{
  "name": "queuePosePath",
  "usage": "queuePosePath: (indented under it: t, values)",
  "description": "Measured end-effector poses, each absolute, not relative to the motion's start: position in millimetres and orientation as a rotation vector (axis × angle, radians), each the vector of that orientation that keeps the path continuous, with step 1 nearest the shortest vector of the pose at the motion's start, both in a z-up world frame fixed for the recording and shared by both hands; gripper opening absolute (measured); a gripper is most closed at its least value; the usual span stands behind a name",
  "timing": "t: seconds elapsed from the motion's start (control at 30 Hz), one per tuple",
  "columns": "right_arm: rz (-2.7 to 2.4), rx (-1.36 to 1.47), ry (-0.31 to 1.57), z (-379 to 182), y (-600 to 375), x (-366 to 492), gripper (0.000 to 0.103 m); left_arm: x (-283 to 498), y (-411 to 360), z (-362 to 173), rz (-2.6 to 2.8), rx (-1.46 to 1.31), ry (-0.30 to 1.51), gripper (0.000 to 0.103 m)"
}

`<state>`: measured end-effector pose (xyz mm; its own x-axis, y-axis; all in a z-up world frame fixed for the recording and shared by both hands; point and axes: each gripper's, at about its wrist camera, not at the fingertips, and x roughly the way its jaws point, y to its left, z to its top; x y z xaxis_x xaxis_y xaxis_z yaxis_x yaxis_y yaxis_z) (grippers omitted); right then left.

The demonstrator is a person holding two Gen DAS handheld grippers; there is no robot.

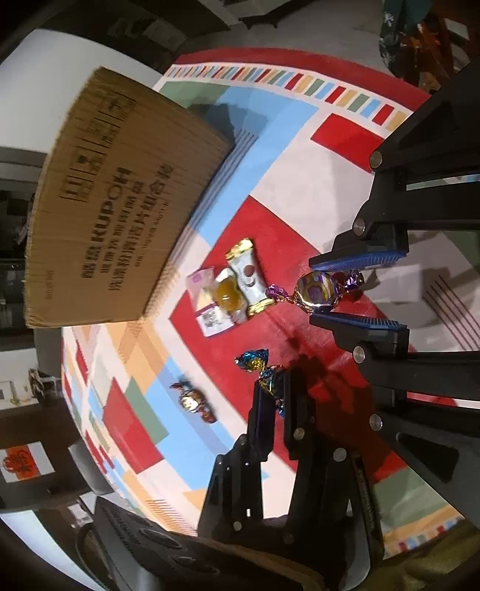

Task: Organize snacks
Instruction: 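Carry both candies over the box and open both grippers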

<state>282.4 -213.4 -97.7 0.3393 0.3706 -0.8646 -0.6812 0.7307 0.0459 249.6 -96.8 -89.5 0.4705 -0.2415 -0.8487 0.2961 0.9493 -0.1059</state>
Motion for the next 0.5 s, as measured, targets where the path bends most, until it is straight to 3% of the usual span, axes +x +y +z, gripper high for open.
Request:
queuePosePath:
  t: [0.5]
  values:
    - [0.606,-0.231,0.896,-33.8,-205.6,271.5,0.024,251.0,-70.0,-13.8,-0.338,0.044,0.849,0.020]
